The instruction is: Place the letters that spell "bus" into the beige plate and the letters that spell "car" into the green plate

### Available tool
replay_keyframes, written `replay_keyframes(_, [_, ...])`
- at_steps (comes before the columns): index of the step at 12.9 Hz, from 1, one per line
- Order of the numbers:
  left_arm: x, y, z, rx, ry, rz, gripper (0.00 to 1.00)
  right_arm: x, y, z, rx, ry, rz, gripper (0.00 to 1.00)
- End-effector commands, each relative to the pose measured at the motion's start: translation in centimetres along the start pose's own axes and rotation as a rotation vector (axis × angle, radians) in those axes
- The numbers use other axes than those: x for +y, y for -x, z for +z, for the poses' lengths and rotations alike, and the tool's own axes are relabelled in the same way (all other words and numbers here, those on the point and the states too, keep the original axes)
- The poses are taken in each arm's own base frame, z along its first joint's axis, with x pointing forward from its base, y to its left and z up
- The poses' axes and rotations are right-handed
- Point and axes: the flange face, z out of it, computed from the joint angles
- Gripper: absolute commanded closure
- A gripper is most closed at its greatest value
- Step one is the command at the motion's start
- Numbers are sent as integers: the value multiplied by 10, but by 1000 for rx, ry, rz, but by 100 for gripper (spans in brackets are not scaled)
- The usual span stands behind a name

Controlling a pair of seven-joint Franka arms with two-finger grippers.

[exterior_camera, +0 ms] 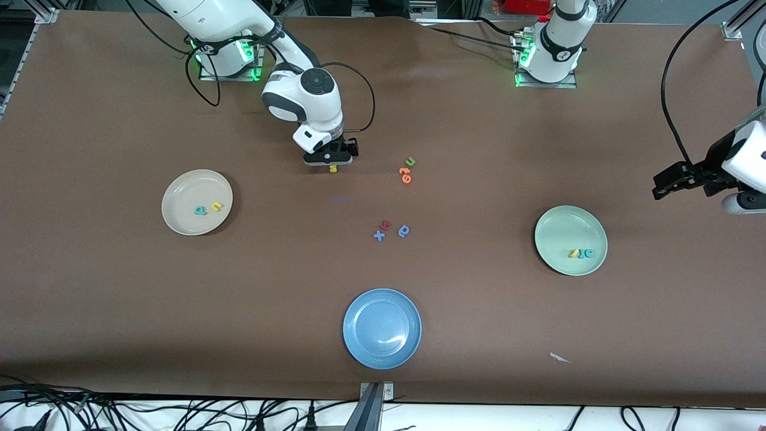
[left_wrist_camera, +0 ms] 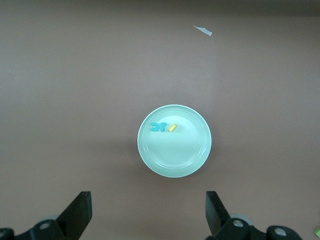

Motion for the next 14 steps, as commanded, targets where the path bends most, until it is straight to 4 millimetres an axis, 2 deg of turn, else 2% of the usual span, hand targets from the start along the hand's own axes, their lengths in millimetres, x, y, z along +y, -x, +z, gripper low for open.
replay_keyframes(1, [2, 0, -1, 7, 22, 5, 0, 1, 2, 4, 7, 0, 1, 19])
replay_keyframes(6, [4, 0, 0, 5, 22, 7, 0, 11, -9, 6, 27, 13, -1, 20])
replay_keyframes(9, [4, -1, 3, 1, 22, 7, 0, 30, -24, 12, 57, 22, -11, 20])
replay_keyframes(14, [4, -1, 3, 1, 22, 7, 0, 30, -23, 15, 54, 14, 12, 20])
